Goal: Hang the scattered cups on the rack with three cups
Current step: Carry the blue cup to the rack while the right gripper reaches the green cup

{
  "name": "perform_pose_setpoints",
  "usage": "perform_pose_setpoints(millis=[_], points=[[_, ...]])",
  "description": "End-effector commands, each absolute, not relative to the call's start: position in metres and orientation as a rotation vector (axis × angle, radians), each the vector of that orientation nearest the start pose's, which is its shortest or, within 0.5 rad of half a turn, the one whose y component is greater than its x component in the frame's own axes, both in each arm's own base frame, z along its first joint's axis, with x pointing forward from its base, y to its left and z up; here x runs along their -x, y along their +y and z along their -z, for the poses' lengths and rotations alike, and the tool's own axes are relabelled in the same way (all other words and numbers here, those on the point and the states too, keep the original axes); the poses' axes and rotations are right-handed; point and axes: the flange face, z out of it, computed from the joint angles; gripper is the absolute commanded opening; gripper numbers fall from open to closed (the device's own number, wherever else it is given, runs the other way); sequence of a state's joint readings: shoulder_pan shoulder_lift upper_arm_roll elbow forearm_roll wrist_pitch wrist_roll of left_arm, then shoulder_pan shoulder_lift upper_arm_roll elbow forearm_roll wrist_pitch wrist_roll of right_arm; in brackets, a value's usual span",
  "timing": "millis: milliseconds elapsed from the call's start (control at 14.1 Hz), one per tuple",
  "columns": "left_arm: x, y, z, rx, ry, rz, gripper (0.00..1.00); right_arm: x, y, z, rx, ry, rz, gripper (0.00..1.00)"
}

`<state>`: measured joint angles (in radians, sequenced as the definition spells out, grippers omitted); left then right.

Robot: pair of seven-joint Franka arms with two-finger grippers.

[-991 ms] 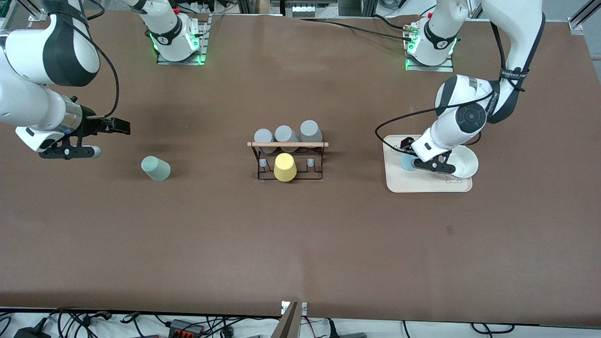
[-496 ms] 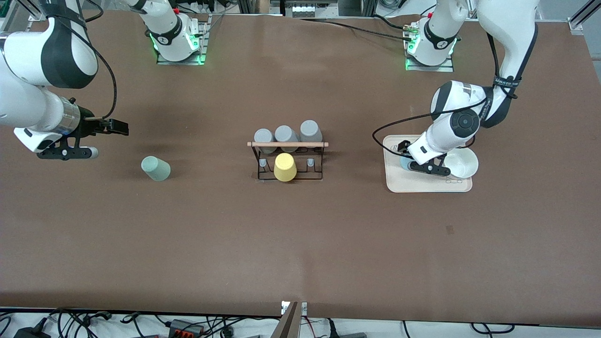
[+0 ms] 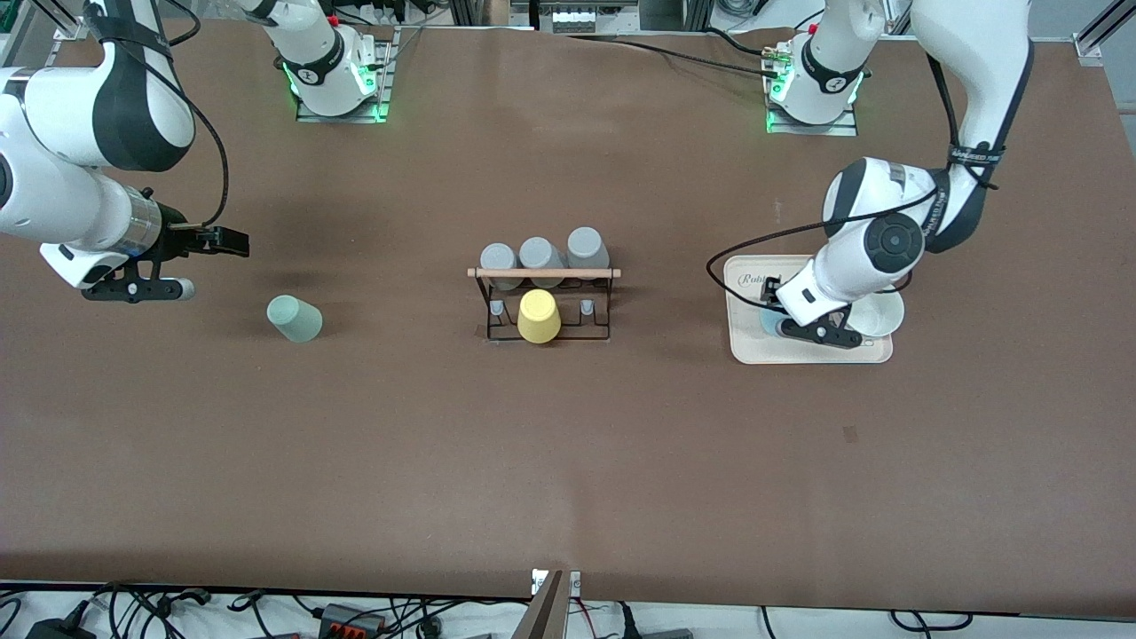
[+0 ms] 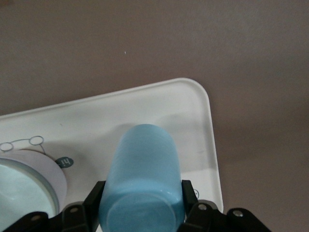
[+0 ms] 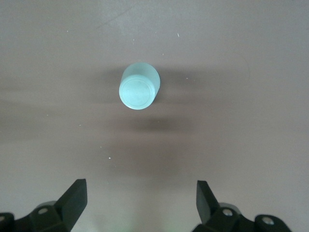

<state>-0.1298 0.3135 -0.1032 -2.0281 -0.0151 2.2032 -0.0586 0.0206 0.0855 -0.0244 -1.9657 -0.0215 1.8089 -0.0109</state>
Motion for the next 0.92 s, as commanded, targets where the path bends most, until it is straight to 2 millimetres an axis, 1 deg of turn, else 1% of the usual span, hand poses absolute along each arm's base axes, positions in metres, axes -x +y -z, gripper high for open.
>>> perform_pose_setpoints(millis=[0, 142, 283, 354, 425, 496, 566, 637, 708, 850], points=[[-0.623, -0.141, -0.328, 3.158, 0.262, -0.263, 0.33, -0.538, -0.008, -0.409, 3.133, 0.003, -0.37, 1.0], [-0.654, -0.156, -0.361, 3.163, 0.285, -0.239, 0.33, -0.539, -0.011, -0.408, 3.134, 0.01, -0.36, 1.0], [-0.67, -0.186, -0.387, 3.172, 0.34, -0.18, 0.32, -0.54, -0.012, -0.412, 3.137, 0.015, -0.329, 1.0], [-0.671, -0.202, -0.393, 3.179, 0.368, -0.169, 0.32, -0.54, -0.013, -0.409, 3.139, 0.019, -0.312, 1.0], [-0.667, -0.227, -0.398, 3.179, 0.422, -0.149, 0.31, -0.538, -0.013, -0.405, 3.14, 0.019, -0.293, 1.0], [-0.666, -0.246, -0.407, 3.181, 0.46, -0.113, 0.31, -0.536, -0.012, -0.4, 3.143, 0.014, -0.269, 1.0], [-0.661, -0.271, -0.413, 3.187, 0.506, -0.092, 0.31, -0.535, -0.012, -0.391, 3.146, 0.013, -0.228, 1.0], [-0.656, -0.291, -0.42, 3.188, 0.547, -0.07, 0.31, -0.533, -0.011, -0.383, 3.148, 0.012, -0.199, 1.0], [-0.649, -0.313, -0.423, 3.183, 0.597, -0.059, 0.31, -0.532, -0.011, -0.377, 3.149, 0.009, -0.182, 1.0], [-0.633, -0.349, -0.43, 3.157, 0.688, -0.034, 0.31, -0.531, -0.01, -0.362, 3.151, 0.008, -0.138, 1.0]])
